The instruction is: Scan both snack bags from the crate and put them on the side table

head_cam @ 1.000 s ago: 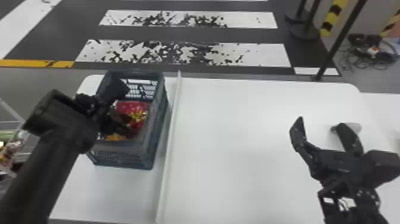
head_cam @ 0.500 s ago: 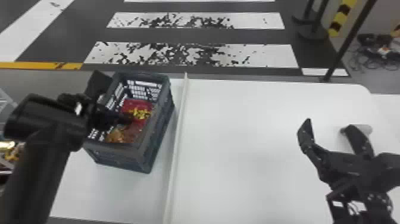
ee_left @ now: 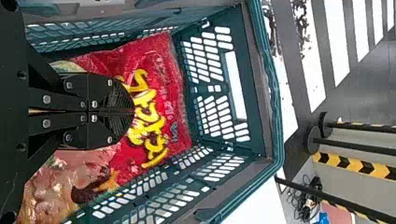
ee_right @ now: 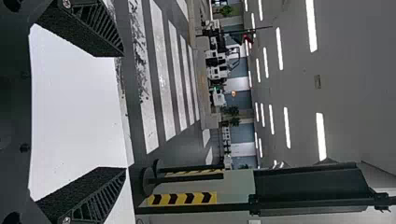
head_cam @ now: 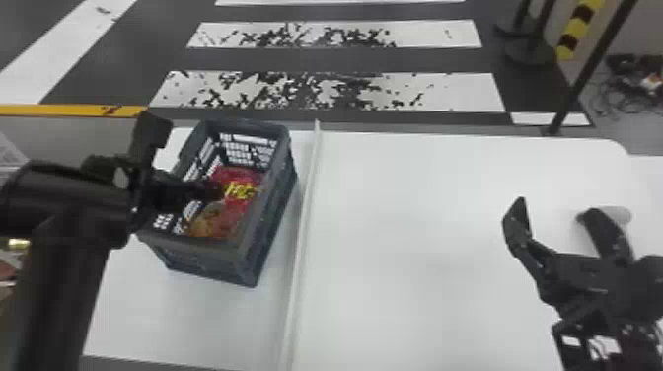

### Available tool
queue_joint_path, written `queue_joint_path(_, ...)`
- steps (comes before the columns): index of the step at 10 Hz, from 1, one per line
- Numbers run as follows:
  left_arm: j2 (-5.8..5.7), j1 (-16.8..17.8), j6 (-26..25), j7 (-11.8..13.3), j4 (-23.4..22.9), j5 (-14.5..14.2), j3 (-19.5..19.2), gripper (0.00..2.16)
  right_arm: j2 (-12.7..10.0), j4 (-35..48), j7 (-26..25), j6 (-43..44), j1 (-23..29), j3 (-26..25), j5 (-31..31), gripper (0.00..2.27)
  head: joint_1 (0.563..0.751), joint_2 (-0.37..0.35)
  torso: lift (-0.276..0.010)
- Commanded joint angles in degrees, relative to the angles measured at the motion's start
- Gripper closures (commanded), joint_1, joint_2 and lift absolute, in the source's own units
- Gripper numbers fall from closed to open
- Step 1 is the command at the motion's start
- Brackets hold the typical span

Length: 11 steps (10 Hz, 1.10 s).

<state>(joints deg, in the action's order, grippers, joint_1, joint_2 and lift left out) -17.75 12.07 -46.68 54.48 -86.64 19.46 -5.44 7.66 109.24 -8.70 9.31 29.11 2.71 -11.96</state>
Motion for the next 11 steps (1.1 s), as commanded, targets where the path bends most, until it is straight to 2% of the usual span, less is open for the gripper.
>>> queue_joint_path(1,-0.09,0.1,0.0,0.1,0.0,0.3,0.3,2.13,0.0,-0.1,0.0,-0.3,0.0,0.0,-0.1,0.05,0.695,0.084,-0.087)
queue_joint_path(2,-0.09,0.0,0.0,-0.2,0.0,2.1,1.3,2.13,0.0,-0.1,0.0,-0.3,0.0,0.0,-0.1,0.05,0.695,0.083,-0.087)
queue_joint_path(3,0.17,-1.0,0.0,-3.1,-0.1,2.1,1.5,2.09,0.0,-0.1,0.0,-0.5,0.0,0.0,-0.1,0.05,0.695,0.084,-0.087)
queue_joint_path(4,0.26,-2.5,0.1,-6.8,-1.7,2.3,2.5,1.29,0.0,-0.1,0.0,-0.5,0.0,0.0,-0.1,0.05,0.695,0.087,-0.087)
queue_joint_path(5,0.08,-3.2,0.1,-7.3,-3.1,2.3,2.8,0.67,0.0,-0.1,0.0,-0.7,0.0,0.0,-0.1,0.05,0.695,0.097,-0.087)
queue_joint_path(6,-0.18,-3.2,0.1,-5.6,-4.3,4.2,4.1,0.00,0.0,0.0,0.0,-0.7,0.1,0.0,0.0,0.05,0.695,0.095,-0.087)
queue_joint_path(7,-0.27,-3.2,0.1,-6.2,-5.0,6.6,5.6,0.03,-0.1,0.0,0.0,-1.0,0.2,0.0,0.0,0.05,0.695,0.086,-0.087)
queue_joint_path(9,-0.27,-2.6,0.1,-7.7,-4.9,9.1,7.8,0.09,-0.1,0.1,0.0,-1.4,0.3,-0.1,0.0,0.05,0.695,0.084,-0.087)
queue_joint_path(11,-0.27,0.5,0.3,-8.2,-1.3,9.9,11.2,0.09,0.0,0.2,0.1,-1.9,0.3,-0.1,-0.1,0.05,0.695,0.078,-0.087)
